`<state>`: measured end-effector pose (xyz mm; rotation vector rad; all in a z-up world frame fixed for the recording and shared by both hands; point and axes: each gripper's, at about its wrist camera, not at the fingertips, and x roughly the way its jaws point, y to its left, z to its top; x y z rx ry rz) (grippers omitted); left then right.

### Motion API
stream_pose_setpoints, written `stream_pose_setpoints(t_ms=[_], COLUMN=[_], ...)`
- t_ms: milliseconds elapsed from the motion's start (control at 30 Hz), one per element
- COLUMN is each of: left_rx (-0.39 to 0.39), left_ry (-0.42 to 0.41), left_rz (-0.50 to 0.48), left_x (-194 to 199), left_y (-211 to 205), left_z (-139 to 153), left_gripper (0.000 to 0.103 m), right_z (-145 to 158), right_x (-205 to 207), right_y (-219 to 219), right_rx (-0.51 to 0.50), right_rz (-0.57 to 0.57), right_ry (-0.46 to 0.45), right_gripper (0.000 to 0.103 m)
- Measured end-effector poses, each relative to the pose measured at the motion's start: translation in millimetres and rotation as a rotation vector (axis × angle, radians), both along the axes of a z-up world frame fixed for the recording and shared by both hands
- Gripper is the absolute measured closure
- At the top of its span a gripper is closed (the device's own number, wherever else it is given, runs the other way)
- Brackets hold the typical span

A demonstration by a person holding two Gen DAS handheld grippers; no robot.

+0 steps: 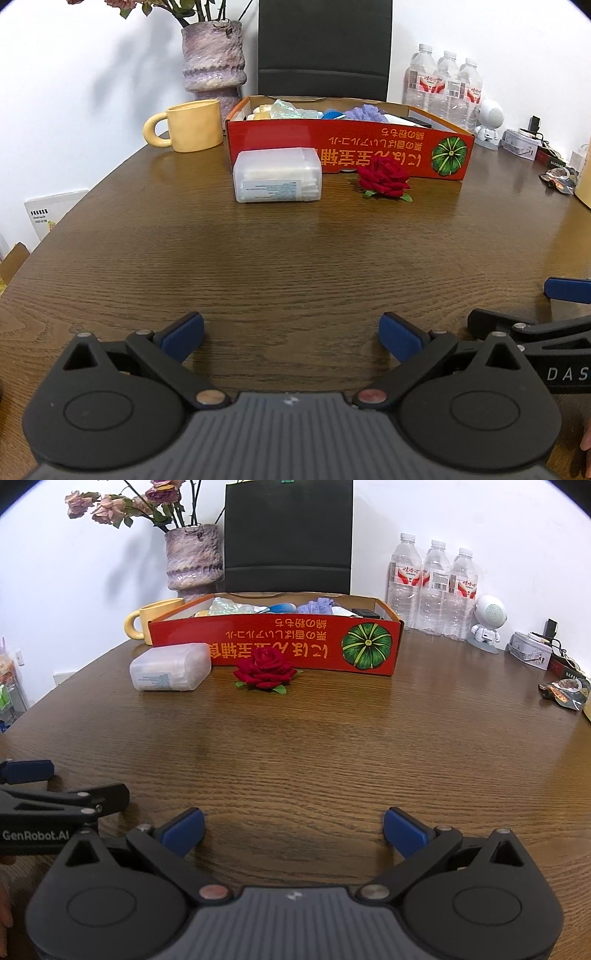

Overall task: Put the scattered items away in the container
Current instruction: 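Withdraw both tools from the box back over the table, then grasp the white tissue box with the left tool while the right tool grasps the red flower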

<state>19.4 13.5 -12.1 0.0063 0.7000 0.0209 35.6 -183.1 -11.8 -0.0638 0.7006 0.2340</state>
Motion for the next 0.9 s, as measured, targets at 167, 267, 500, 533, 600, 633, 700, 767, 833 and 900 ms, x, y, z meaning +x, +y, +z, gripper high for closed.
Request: stream_pose_setpoints(t_ms=[167, 267, 500, 533, 600, 633, 700, 767, 833, 900], left_rx=[0.0, 0.0, -0.002, -0.016, -0.043, -0.054, -0.045, -0.037, -0.029, -0.02], left_ry=[0.0, 0.001, 0.0, -0.002, -0.006, -0.009, -0.015, -0.021, -0.027, -0.034], left_rz=[0.009, 0.01, 0.006, -0.004, -0.025, -0.031, 0.003, 0.038, 0.072, 0.106], left_x=[1.0, 1.1, 2.0, 5.9, 13.9, 19.7, 52.1, 84.6, 117.0, 149.4], left_y=[0.2, -0.5, 0.9, 3.3, 8.2, 10.5, 13.8, 17.0, 20.2, 23.4], left_z=[-0.2, -0.2, 0.0, 2.8, 8.6, 11.5, 17.4, 23.4, 29.3, 35.2], left_gripper=[0.0, 0.0, 0.0, 0.0, 0.0, 0.0, 0.0, 0.0, 0.0, 0.0], right_z=[-0.1, -0.1, 0.1, 0.1, 0.5, 1.4, 3.4, 14.4, 25.3, 24.1], right_x=[5.4, 5.5, 5.1, 5.2, 6.2, 11.6, 22.5, 45.6, 68.3, 100.2], right_y=[-0.3, -0.4, -0.5, -0.8, -0.7, 0.0, 1.4, 5.5, 12.0, 22.2], right_rx=[0.001, 0.0, 0.001, 0.0, 0.002, 0.001, -0.002, 0.008, 0.044, 0.038], right_rz=[-0.013, -0.017, -0.017, -0.016, -0.009, 0.006, 0.037, 0.048, 0.074, 0.111], right_ry=[0.0, 0.0, 0.0, 0.0, 0.001, 0.007, 0.02, 0.019, -0.03, -0.078], right_gripper=[0.0, 0.0, 0.0, 0.0, 0.0, 0.0, 0.002, 0.007, 0.007, 0.007])
